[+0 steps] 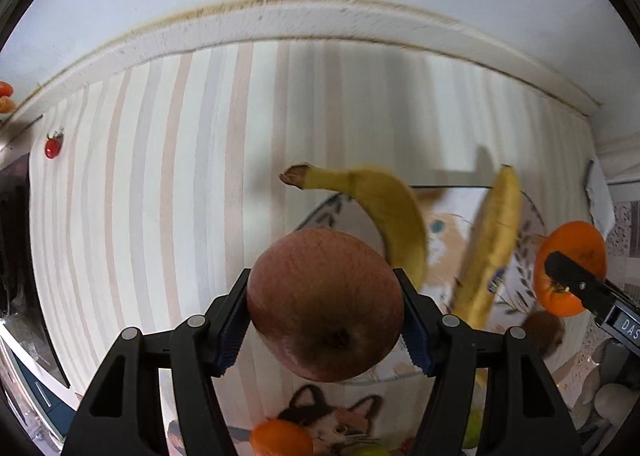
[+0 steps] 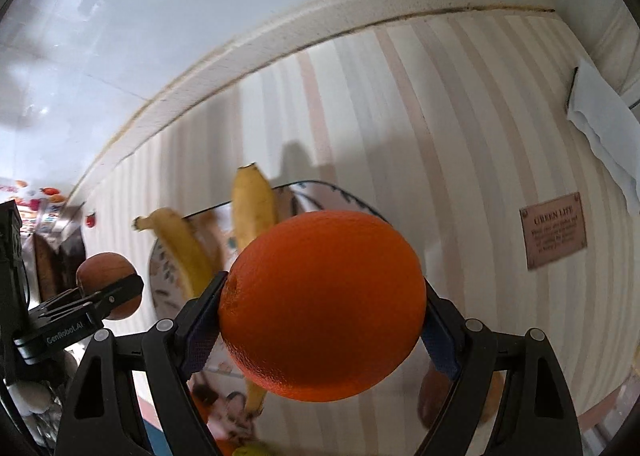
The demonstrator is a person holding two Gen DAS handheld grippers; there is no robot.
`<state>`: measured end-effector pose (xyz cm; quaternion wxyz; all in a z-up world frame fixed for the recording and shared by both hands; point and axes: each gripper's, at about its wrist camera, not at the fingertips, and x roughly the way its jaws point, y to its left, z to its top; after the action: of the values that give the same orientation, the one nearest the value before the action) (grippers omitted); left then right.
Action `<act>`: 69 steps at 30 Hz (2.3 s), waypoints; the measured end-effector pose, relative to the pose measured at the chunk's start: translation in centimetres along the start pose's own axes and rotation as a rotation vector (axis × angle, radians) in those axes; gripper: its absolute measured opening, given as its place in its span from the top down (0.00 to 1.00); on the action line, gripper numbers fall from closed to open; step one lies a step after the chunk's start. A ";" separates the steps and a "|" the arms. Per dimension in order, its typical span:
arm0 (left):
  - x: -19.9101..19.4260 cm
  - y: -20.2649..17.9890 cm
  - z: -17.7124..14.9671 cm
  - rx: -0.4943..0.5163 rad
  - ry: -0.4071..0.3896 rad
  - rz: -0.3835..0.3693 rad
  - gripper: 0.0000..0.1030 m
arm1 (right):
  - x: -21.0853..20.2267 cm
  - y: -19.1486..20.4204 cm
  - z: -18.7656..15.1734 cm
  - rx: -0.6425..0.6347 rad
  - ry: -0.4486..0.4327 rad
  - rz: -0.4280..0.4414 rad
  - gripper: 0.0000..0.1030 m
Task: Organize fruits
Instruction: 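Carry the apple and orange to the plate beside the bananas with both grippers, then release the apple and orange onto the plate and withdraw both grippers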
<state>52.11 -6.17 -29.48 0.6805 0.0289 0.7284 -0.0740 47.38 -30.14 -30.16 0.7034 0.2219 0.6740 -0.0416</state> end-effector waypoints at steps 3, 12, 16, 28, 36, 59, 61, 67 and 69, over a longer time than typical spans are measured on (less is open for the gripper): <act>1.2 0.4 0.4 -0.007 0.021 0.003 0.38 | 1.6 0.1 0.7 -0.003 0.020 -0.017 0.15; 3.5 -0.1 0.6 0.011 0.075 0.017 0.38 | 3.0 0.1 1.2 -0.020 0.045 -0.060 0.14; 5.1 -0.2 0.4 0.001 0.111 0.005 0.37 | 2.8 0.0 1.5 -0.011 0.050 -0.060 0.14; 3.6 -0.8 -0.1 0.014 0.074 0.014 0.16 | 1.9 0.4 1.3 0.005 0.028 -0.054 0.14; -0.3 0.1 -1.6 0.004 0.007 -0.006 0.16 | -1.8 1.5 -0.7 -0.042 -0.031 -0.068 0.08; -10.3 -2.8 -12.2 0.041 -0.173 -0.013 0.16 | -10.8 4.9 -12.1 -0.222 -0.143 -0.064 0.08; -11.0 -3.2 -13.1 0.044 -0.191 -0.013 0.16 | -12.0 4.9 -13.1 -0.230 -0.165 -0.061 0.08; -13.1 -4.1 -15.6 0.055 -0.233 -0.027 0.16 | -16.0 4.8 -15.6 -0.250 -0.233 -0.045 0.08; -13.7 -4.2 -16.2 0.054 -0.246 -0.027 0.16 | -17.1 4.8 -16.3 -0.256 -0.248 -0.037 0.08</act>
<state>36.49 -7.12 -14.50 0.7627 0.0281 0.6373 -0.1060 32.42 -23.93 -12.31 0.8028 0.1112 0.5857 0.0046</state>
